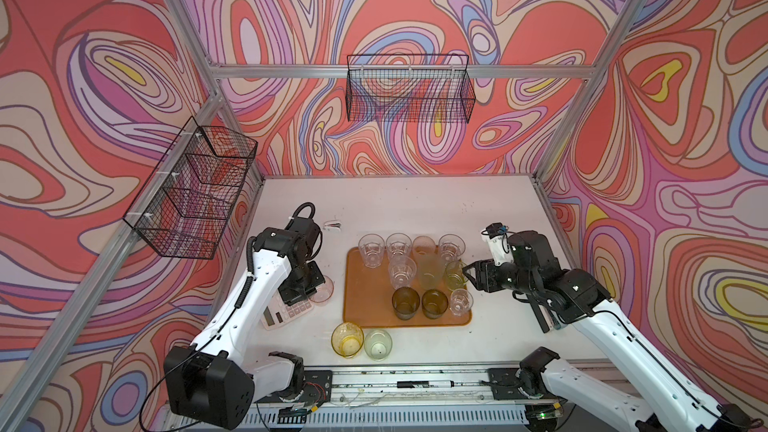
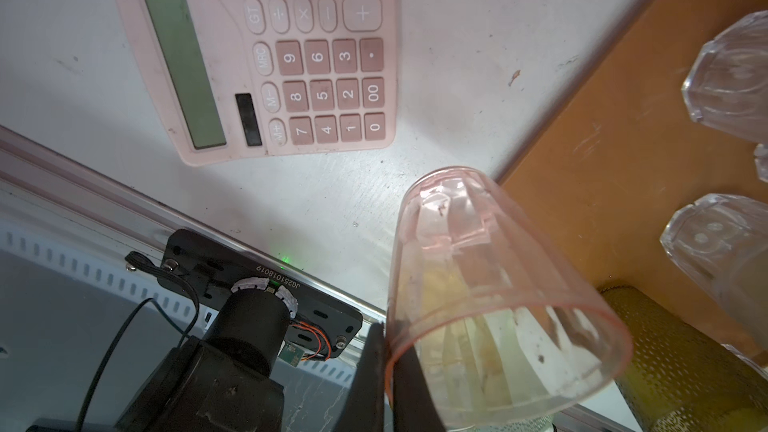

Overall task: Place the glasses into the tray
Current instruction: 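Lift the pink glass with the left gripper and carry it over the tray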

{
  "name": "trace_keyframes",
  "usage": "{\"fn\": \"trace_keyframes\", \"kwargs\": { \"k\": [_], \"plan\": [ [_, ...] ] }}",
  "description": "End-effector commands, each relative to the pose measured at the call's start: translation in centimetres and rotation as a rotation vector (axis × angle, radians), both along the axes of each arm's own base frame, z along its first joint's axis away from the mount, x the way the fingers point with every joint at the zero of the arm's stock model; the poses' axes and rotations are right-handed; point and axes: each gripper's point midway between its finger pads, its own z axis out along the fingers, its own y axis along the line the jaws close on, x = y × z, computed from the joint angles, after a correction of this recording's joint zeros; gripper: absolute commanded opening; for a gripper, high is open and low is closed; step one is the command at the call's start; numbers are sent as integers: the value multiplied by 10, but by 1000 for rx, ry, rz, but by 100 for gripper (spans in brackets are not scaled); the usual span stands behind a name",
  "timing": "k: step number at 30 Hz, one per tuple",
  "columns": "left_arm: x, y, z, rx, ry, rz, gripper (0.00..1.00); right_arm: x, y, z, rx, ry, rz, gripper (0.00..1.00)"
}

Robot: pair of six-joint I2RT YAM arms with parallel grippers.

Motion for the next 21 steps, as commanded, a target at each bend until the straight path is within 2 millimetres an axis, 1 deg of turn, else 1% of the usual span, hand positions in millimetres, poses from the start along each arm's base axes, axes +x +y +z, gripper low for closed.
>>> {"fn": "trace_keyframes", "kwargs": {
  "k": [1, 4, 8, 10, 16, 21],
  "plan": [
    [10, -7, 9, -2, -28, -78, 0, -1, 2, 1, 9, -15, 17, 68],
    [20, -20, 12, -15, -30, -136, 0, -1, 4, 1, 17, -14, 28, 68],
    [29, -34, 12, 37, -6, -214, 0, -3, 7, 4, 33, -16, 48, 68],
    [32, -39, 10, 45, -4, -228, 0, -4, 8, 6, 40, -23, 54, 68],
    [41, -64, 4, -12, 0, -264, 0, -2, 14, 12, 46, -38, 90, 68],
    [43, -78, 0, -19, 27, -309, 0, 0, 20, 20, 56, -68, 130, 67]
  ]
}}
